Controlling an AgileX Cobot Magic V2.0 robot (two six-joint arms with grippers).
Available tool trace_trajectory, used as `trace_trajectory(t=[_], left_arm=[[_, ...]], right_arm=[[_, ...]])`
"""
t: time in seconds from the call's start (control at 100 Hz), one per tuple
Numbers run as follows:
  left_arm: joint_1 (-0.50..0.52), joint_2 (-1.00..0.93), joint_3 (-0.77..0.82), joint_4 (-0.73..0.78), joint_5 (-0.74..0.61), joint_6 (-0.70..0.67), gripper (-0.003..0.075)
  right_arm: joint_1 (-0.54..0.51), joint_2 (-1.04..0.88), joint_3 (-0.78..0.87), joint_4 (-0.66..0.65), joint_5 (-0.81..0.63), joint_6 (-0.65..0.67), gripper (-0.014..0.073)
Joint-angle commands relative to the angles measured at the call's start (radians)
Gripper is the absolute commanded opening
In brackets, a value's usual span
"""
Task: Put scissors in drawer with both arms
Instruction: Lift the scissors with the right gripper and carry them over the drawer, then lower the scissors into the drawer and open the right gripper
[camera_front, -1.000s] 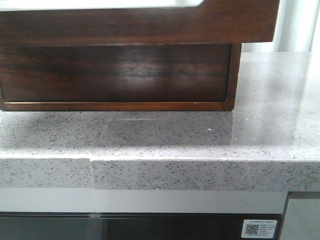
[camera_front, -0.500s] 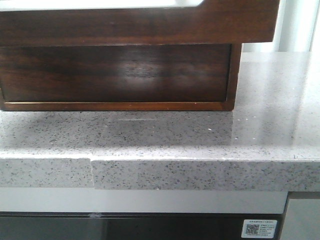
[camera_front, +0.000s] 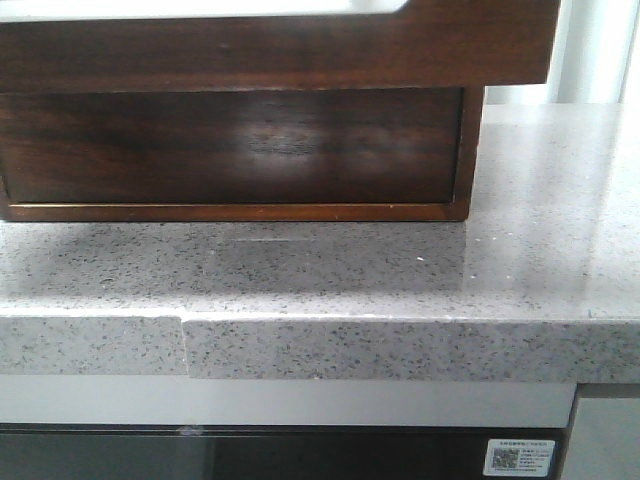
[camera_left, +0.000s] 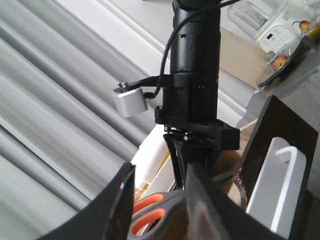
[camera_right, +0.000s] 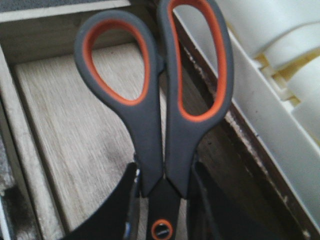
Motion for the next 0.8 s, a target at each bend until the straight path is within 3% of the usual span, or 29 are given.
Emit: trace_trajectory(t=[0.0, 0.22, 0.61, 0.68, 0.79], left_arm=[[-0.006, 0.007, -0.031, -0.059, -0.003, -0.013, 0.0219], [-0.006, 0.007, -0.031, -0.059, -0.003, -0.013, 0.0219], [-0.006, 0.007, -0.031, -0.059, -0.003, -0.013, 0.0219], [-0.006, 0.007, -0.031, -0.059, -0.003, -0.013, 0.0219], [-0.006, 0.007, -0.031, -0.059, -0.003, -0.013, 0.0219]], right_arm=[[0.0, -0.025, -0.034, 0.0, -0.047, -0.048, -0.0079], [0.0, -0.005, -0.034, 0.0, 0.011, -0.163, -0.0079], [0.0, 0.006, -0.034, 0.0, 0.006, -0.181, -0.0077], [0.0, 0.006, -0.034, 0.0, 0.004, -0.181, -0.0039], [0.0, 0.006, -0.034, 0.0, 0.002, -0.181, 0.0106]])
